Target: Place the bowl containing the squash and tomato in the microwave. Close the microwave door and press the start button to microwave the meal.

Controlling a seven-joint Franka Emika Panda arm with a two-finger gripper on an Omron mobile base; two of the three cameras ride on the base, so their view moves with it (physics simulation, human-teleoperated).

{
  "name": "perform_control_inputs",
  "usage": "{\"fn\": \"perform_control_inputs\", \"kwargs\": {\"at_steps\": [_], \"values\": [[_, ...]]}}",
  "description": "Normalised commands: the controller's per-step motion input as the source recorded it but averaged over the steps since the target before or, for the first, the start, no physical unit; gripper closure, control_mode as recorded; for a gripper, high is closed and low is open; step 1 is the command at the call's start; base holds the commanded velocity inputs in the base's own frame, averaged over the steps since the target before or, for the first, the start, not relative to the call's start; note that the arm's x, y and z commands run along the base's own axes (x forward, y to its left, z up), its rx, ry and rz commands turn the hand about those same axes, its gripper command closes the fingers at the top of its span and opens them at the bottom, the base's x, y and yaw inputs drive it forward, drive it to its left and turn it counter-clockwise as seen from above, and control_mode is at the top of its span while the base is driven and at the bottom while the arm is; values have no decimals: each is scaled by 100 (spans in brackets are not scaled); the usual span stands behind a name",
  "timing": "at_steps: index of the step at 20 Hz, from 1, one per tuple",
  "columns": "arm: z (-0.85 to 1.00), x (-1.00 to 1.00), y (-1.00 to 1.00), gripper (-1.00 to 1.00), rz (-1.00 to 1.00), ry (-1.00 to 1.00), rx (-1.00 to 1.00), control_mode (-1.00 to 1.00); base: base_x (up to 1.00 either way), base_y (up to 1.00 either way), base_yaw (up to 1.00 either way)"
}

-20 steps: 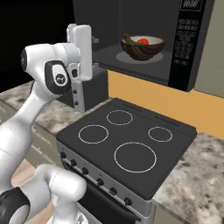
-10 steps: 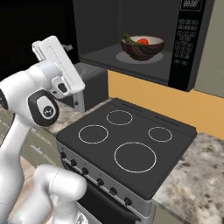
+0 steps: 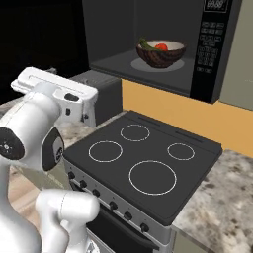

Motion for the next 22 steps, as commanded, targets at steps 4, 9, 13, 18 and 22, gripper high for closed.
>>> {"fn": "perform_control_inputs", "kwargs": {"at_steps": [4, 9, 13, 18, 22], "values": [[44, -100, 34, -100, 7, 42, -91, -100, 0, 0, 0], [37, -89, 53, -100, 0, 41, -90, -100, 0, 0, 0], [8, -90, 73, -100, 0, 34, -92, -100, 0, 0, 0], [0, -17, 71, -100, -3, 14, -53, -100, 0, 0, 0], [-14, 3, 61, -100, -5, 2, -24, -100, 0, 0, 0]]}}
